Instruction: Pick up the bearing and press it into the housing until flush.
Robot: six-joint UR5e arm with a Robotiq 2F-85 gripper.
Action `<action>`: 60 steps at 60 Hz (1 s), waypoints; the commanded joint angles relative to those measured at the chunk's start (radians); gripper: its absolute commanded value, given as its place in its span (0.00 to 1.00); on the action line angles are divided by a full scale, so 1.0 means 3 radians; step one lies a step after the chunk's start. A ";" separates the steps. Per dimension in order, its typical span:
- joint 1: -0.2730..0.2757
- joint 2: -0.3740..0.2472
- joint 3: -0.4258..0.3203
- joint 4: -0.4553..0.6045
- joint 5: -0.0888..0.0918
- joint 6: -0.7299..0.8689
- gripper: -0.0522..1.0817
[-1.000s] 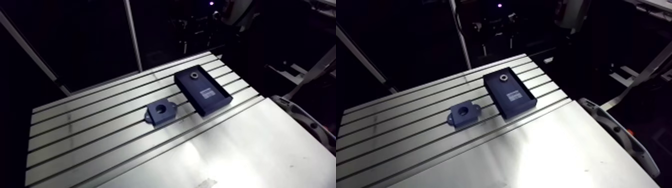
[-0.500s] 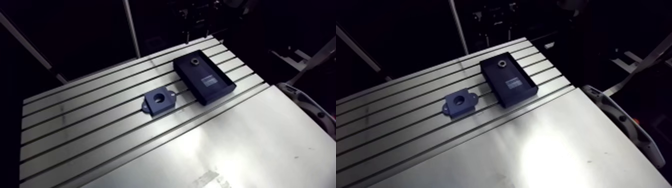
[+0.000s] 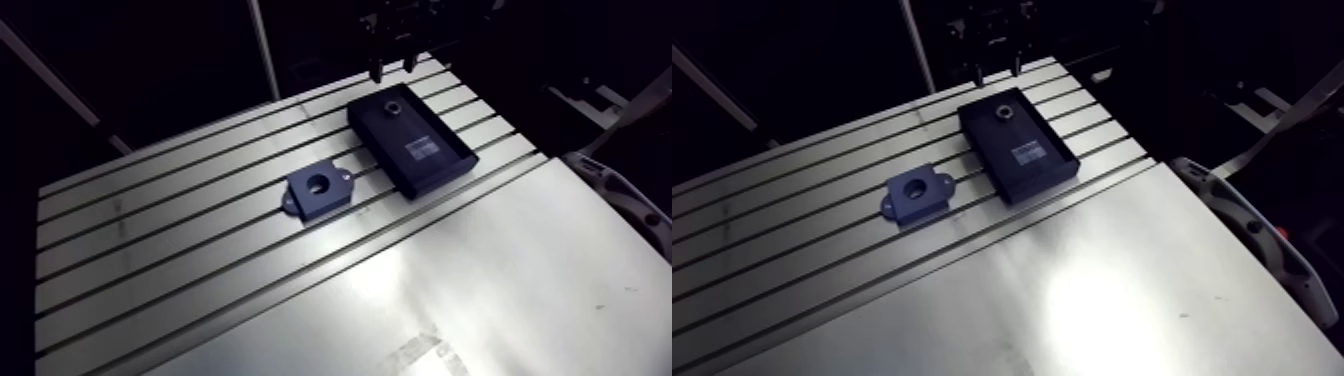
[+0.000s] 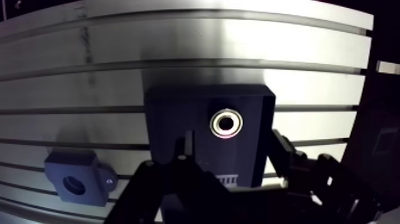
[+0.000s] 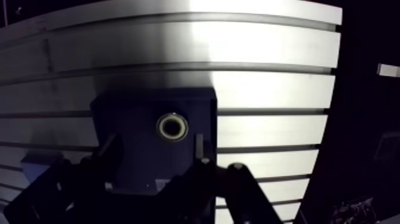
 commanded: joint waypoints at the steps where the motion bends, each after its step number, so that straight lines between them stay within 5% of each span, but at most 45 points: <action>1: -0.0004 0.0056 0.0021 -0.0028 -0.0004 0.0017 0.36; 60: -0.0015 0.0078 0.0215 -0.0284 -0.0004 0.0018 0.36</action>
